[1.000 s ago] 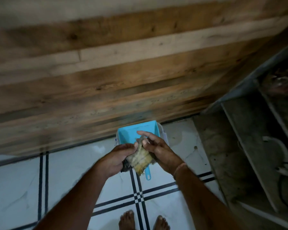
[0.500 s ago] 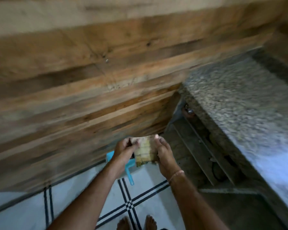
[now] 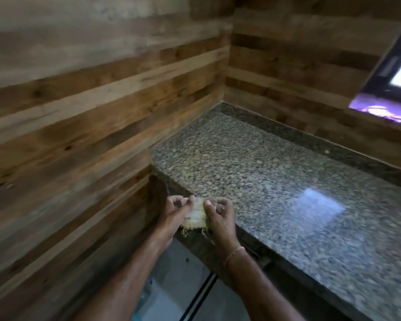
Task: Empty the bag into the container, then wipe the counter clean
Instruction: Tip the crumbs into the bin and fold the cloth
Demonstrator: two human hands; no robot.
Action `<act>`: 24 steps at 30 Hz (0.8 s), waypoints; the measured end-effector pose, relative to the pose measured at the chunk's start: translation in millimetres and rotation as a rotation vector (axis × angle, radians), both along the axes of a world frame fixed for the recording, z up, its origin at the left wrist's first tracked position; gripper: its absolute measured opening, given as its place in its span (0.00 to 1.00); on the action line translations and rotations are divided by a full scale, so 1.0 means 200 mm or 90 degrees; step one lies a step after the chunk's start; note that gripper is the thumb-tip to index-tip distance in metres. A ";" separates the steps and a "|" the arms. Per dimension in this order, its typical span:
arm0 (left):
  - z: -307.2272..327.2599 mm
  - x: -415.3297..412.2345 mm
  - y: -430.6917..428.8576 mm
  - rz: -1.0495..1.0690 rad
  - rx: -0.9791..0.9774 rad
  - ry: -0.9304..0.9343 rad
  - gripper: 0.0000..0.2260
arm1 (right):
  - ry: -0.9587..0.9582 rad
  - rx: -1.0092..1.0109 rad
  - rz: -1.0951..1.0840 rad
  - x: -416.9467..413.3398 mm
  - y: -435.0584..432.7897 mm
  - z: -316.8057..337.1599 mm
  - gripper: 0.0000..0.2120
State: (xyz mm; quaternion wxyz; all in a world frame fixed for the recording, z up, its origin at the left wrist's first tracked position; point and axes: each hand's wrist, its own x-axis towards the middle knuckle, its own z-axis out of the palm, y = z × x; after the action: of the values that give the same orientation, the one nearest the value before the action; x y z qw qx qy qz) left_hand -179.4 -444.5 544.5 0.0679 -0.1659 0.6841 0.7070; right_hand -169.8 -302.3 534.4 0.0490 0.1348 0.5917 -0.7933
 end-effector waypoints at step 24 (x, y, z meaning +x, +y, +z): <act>-0.58 -0.80 0.65 -0.401 -0.534 0.075 0.28 | -0.088 0.737 0.050 -0.47 0.64 -0.49 0.14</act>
State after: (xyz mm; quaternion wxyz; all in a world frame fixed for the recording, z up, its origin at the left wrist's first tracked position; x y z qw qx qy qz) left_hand -338.4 -314.6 428.5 0.1660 0.0747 0.9276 0.3263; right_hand -264.1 -173.8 435.8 0.0352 0.1689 0.9289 -0.3277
